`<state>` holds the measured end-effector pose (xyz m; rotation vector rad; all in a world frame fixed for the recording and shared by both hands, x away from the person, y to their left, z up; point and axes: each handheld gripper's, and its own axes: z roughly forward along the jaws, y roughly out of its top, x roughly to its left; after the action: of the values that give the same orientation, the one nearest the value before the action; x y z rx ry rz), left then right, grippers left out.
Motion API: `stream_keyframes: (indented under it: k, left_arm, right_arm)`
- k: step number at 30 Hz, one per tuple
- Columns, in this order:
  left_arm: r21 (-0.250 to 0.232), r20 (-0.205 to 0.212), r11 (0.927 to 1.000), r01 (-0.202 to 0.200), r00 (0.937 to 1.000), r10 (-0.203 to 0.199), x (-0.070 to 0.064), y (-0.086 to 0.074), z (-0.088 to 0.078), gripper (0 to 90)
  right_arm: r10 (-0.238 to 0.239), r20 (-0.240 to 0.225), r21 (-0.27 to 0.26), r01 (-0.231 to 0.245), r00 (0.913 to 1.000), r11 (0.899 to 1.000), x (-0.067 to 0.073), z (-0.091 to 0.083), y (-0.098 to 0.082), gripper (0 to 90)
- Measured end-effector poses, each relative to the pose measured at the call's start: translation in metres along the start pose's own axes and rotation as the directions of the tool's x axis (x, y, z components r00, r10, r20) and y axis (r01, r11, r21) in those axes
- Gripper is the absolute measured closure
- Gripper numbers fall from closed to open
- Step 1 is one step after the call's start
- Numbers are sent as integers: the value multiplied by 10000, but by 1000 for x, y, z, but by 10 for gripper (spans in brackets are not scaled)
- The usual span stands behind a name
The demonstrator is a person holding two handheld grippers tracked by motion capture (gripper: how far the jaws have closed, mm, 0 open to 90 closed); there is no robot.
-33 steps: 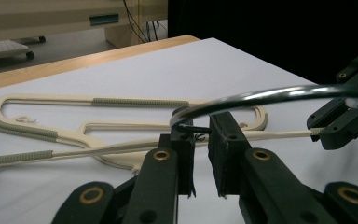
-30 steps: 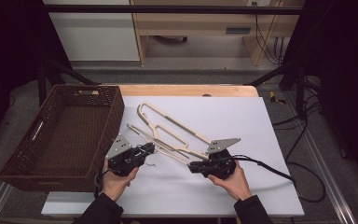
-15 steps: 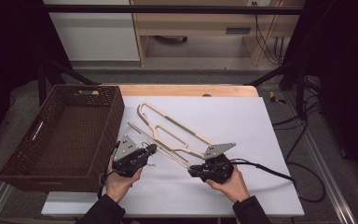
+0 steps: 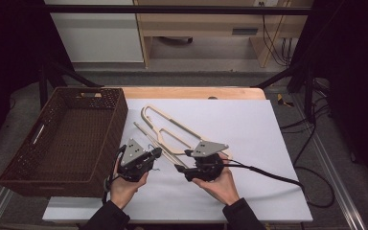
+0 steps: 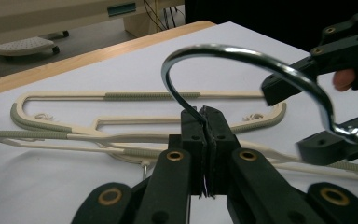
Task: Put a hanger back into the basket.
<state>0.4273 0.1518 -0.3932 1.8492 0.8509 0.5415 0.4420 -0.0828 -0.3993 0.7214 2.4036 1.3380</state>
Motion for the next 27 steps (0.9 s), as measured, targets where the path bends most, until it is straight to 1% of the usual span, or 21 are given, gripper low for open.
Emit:
stream_keyframes:
  k: [1, 3, 5, 6, 7, 8, 10, 12, 13, 14, 15, 16, 17, 19, 21, 22, 23, 24, 25, 26, 27]
  left_arm:
    - [11, -28, 10000, -43, 10000, 43, 0, 0, 0, 879]
    - [14, -73, 10000, 5, 10000, -5, -1, 1, 0, 878]
    - [23, -80, 10000, 2, 10000, -1, -1, 1, 0, 877]
    - [24, -57, 10000, 33, 10000, -32, -1, 1, 0, 875]
    - [9, -19, 10000, 56, 10000, -56, 0, 1, 0, 873]
    - [9, 12, 10000, 81, 10000, -81, 0, 1, 0, 870]
    - [-20, 105, 9999, 108, 9999, -108, 0, 1, 1, 837]
    - [-46, 174, 10000, 89, 9998, -88, 0, 1, 0, 783]
    - [-65, 186, 9999, 124, 9998, -123, 1, 1, 0, 765]
    - [-89, 260, 9999, 108, 9996, -106, 2, 1, -1, 740]
    - [-150, 249, 9998, 111, 9996, -107, 3, 2, -3, 708]
    - [-189, 227, 9998, 60, 9997, -55, 4, 3, -4, 665]
    - [-241, 297, 9997, 108, 9995, -101, 6, 4, -6, 626]
    - [-342, 409, 9994, 105, 9991, -91, 10, 4, -11, 524]
    - [-433, 367, 9991, -2, 9993, 18, 14, 5, -16, 432]
    - [-548, 347, 9985, -85, 9993, 104, 17, 4, -19, 382]
    - [-534, 405, 9985, -104, 9991, 126, 19, 4, -22, 325]
    - [-493, 554, 9988, -81, 9984, 109, 21, 4, -25, 288]
    - [-442, 656, 9990, -90, 9978, 119, 24, 3, -28, 258]
    - [-388, 658, 9991, -153, 9977, 178, 25, 3, -30, 206]
    - [-305, 739, 9992, -257, 9969, 278, 26, 2, -32, 194]
  right_arm:
    - [-96, -36, 54, 96, 9999, 9999, 1, 4, 1, 429]
    - [-296, 93, 370, 293, 9995, 9989, 5, 14, 3, 468]
    - [-330, 83, 581, 324, 9994, 9978, 7, 22, 2, 546]
    - [-469, 243, 737, 450, 9986, 9963, 8, 24, 1, 600]
    - [-559, 310, 814, 533, 9980, 9953, 9, 27, 0, 630]
    - [-613, 307, 869, 585, 9976, 9945, 9, 28, -1, 685]
    - [-743, 209, 826, 723, 9970, 9940, 10, 28, -2, 758]
    - [-803, 236, 779, 783, 9965, 9939, 11, 27, -2, 817]
    - [-852, 294, 770, 827, 9959, 9936, 10, 26, -2, 821]
    - [-875, 390, 772, 843, 9954, 9934, 10, 25, -1, 826]
    - [-904, 382, 816, 871, 9952, 9929, 9, 24, -1, 830]
    - [-888, 530, 820, 843, 9946, 9931, 9, 23, 0, 836]
    - [-899, 650, 840, 843, 9938, 9929, 8, 23, 0, 840]
    - [-990, 891, 855, 914, 9911, 9921, 5, 20, 1, 855]
    - [-1036, 1070, 824, 950, 9888, 9921, 2, 15, 3, 869]
    - [-961, 982, 763, 888, 9905, 9931, -1, 13, 4, 869]
    - [-827, 806, 717, 769, 9933, 9945, -4, 10, 5, 870]
    - [-772, 779, 731, 716, 9940, 9948, -6, 7, 6, 870]
    - [-838, 767, 734, 782, 9935, 9942, -8, 4, 8, 870]
    - [-920, 720, 734, 867, 9932, 9935, -10, 0, 10, 870]
    - [-949, 616, 717, 904, 9936, 9933, -11, -3, 11, 870]
